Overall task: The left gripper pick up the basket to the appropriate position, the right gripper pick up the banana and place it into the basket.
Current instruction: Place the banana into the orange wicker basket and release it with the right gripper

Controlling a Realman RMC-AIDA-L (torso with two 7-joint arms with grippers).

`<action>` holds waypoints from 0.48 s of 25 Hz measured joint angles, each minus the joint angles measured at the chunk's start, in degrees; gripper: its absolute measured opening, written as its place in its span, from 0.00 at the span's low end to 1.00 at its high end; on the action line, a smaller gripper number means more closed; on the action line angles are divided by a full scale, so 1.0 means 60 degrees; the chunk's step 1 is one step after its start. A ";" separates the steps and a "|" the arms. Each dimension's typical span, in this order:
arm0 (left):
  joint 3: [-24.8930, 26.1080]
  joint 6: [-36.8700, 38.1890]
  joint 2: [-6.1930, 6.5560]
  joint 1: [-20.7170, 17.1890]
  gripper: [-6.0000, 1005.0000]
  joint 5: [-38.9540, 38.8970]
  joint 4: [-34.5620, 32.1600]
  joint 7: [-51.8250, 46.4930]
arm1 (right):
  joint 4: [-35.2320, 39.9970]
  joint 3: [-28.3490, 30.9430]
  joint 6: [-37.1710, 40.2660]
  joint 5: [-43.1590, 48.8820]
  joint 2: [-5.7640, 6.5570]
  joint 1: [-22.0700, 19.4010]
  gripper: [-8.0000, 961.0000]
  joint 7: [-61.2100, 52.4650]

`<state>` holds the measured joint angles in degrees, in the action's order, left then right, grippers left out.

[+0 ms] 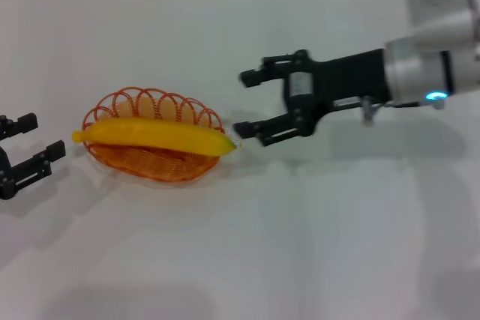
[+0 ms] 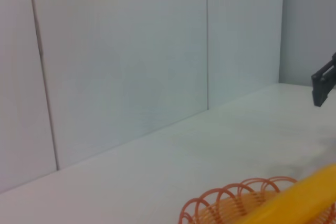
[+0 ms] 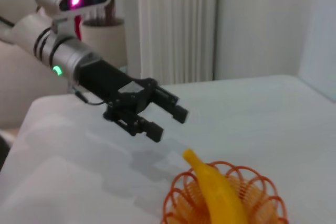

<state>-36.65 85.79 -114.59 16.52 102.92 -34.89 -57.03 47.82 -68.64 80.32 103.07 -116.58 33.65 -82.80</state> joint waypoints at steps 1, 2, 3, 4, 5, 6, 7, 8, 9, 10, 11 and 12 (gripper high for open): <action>0.0000 0.0000 -0.0001 0.0000 0.66 -0.0001 0.0000 0.0000 | -0.0322 0.0428 0.0170 0.0053 0.0025 0.0003 0.89 0.0305; 0.0000 -0.0001 -0.0002 0.0000 0.66 -0.0001 0.0000 0.0000 | -0.0582 0.0779 0.0235 0.0118 0.0051 0.0002 0.89 0.0559; 0.0000 -0.0001 -0.0002 0.0000 0.66 -0.0004 0.0000 0.0000 | -0.0783 0.1040 0.0267 0.0190 0.0069 -0.0008 0.89 0.0758; 0.0000 -0.0001 -0.0002 0.0000 0.66 -0.0007 0.0000 0.0000 | -0.1025 0.1383 0.0295 0.0304 0.0089 -0.0042 0.89 0.0982; 0.0000 -0.0001 -0.0002 0.0000 0.66 -0.0010 0.0000 0.0000 | -0.1137 0.1568 0.0309 0.0388 0.0093 -0.0073 0.89 0.1092; 0.0000 -0.0001 -0.0002 0.0000 0.66 -0.0014 -0.0002 0.0000 | -0.1252 0.1766 0.0319 0.0475 0.0100 -0.0126 0.89 0.1208; 0.0000 -0.0001 -0.0002 -0.0001 0.66 -0.0017 -0.0003 0.0000 | -0.1335 0.1934 0.0327 0.0569 0.0103 -0.0187 0.89 0.1297; 0.0000 -0.0001 -0.0002 0.0000 0.66 -0.0018 -0.0003 0.0000 | -0.1388 0.2056 0.0334 0.0616 0.0107 -0.0262 0.89 0.1374; 0.0000 -0.0001 -0.0002 0.0000 0.66 -0.0018 -0.0004 0.0000 | -0.1493 0.2323 0.0379 0.0672 0.0116 -0.0459 0.89 0.1597; 0.0000 -0.0001 -0.0002 -0.0001 0.66 -0.0018 -0.0006 0.0001 | -0.1557 0.2450 0.0425 0.0695 0.0119 -0.0554 0.89 0.1739; 0.0000 -0.0001 -0.0002 0.0000 0.66 -0.0013 -0.0006 0.0007 | -0.1557 0.2450 0.0425 0.0695 0.0119 -0.0554 0.89 0.1739; 0.0000 -0.0001 -0.0003 0.0000 0.66 -0.0001 -0.0007 0.0014 | -0.1610 0.2560 0.0472 0.0724 0.0121 -0.0638 0.89 0.1875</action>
<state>-36.65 85.78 -114.61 16.52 102.91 -34.93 -56.95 38.16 -53.28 83.16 107.41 -115.85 29.83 -71.55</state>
